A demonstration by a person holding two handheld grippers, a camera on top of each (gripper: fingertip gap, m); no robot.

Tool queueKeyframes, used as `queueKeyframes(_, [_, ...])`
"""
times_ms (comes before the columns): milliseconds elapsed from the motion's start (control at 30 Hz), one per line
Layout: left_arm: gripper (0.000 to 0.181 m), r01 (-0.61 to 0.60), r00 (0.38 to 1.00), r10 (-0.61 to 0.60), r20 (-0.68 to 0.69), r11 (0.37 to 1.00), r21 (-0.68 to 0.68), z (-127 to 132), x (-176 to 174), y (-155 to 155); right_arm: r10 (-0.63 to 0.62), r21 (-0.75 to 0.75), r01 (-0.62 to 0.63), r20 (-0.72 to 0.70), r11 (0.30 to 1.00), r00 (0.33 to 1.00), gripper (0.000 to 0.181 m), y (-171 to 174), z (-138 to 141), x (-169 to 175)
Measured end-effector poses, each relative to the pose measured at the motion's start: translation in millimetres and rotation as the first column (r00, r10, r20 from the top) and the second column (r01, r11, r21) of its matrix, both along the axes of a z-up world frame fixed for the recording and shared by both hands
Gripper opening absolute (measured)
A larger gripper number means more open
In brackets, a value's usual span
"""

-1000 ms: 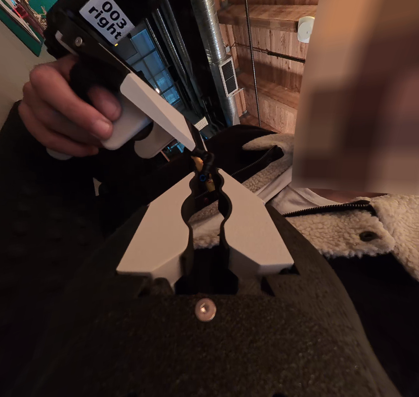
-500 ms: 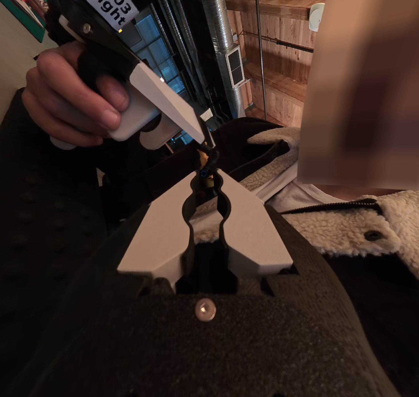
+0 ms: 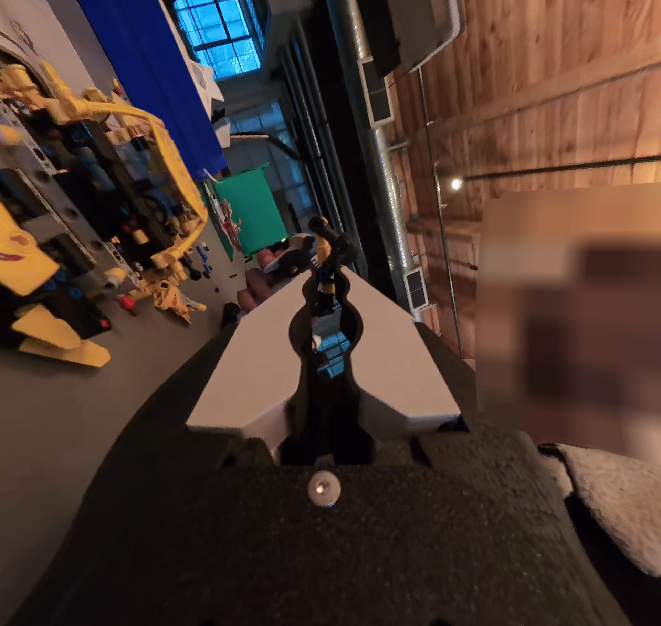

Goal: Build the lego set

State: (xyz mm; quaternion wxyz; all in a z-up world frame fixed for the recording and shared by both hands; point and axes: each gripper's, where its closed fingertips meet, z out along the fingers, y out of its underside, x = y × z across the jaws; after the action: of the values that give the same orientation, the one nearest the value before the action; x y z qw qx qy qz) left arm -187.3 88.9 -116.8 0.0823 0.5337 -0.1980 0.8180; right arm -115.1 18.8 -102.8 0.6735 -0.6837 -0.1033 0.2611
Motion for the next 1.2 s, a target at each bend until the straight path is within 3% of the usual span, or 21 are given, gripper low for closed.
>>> queueKeyframes(200, [0.008,0.024,0.999,-0.025,-0.022,1.0,-0.009,-9,-5,1,-0.07,-0.069,0.076,0.088,0.995,0.994,0.033,10,-19,9])
queueKeyframes(367, [0.008,0.047,0.999,-0.048,0.005,0.991,0.129,-7,-9,-10,-0.09,-0.086,0.109,0.192,0.99,0.977,0.033,14,-29,7])
queueKeyframes(633, [0.009,0.09,0.996,-0.089,-0.018,0.988,0.123,-15,-6,-9,-0.158,-0.088,0.194,0.31,0.977,0.937,0.033,19,-41,18])
queueKeyframes(967, [0.008,0.116,0.993,-0.112,-0.039,0.985,0.127,-22,-1,-9,-0.129,-0.152,0.164,0.214,0.975,0.968,0.028,21,-48,25])
queueKeyframes(1200, [0.009,0.113,0.993,-0.108,-0.046,0.985,0.13,-23,-1,-9,-0.14,-0.115,0.162,0.175,0.98,0.975,0.026,18,-38,28])
